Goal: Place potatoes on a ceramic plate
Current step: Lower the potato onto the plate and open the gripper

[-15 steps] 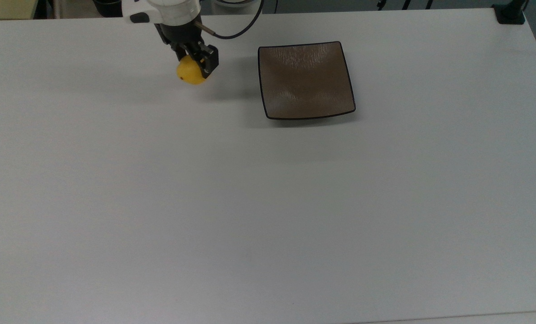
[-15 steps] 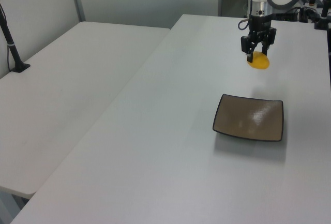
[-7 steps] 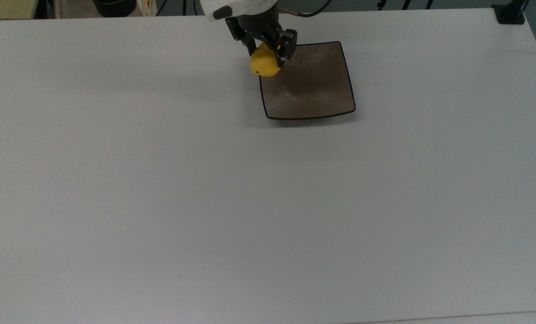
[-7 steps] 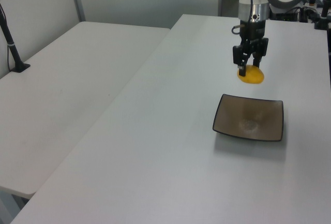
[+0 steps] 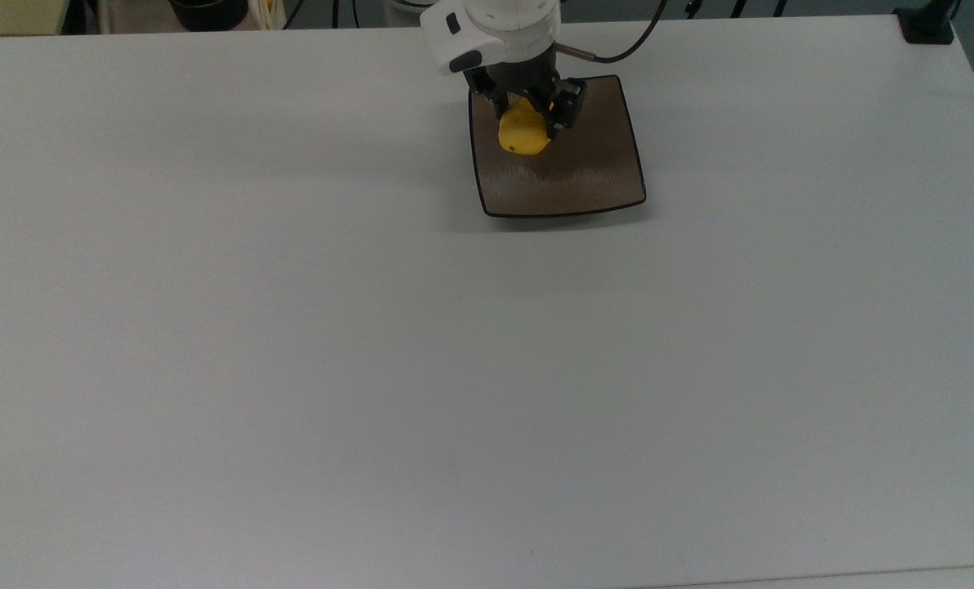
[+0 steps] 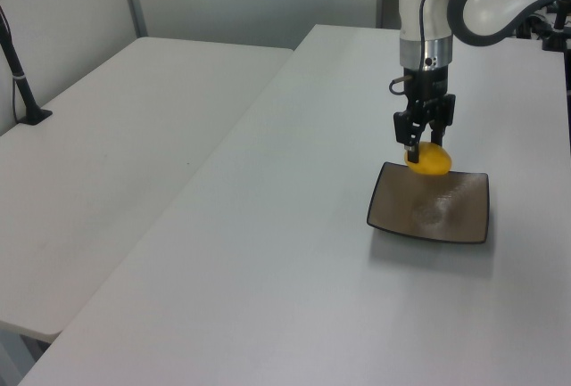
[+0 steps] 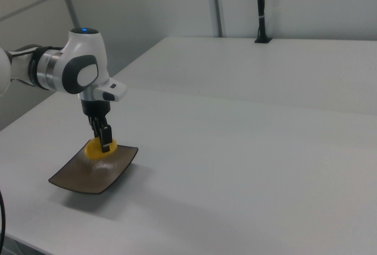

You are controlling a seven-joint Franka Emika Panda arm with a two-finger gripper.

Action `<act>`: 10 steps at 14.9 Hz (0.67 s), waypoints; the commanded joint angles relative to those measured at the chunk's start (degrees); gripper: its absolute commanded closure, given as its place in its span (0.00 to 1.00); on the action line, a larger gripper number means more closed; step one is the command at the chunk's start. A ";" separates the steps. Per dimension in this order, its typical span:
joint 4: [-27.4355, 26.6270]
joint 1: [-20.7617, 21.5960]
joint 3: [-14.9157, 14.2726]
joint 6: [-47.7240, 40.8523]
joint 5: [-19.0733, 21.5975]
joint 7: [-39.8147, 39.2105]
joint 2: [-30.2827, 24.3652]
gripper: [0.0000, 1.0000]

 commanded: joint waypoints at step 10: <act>2.16 0.83 -0.02 1.72 0.63 2.43 2.29 0.14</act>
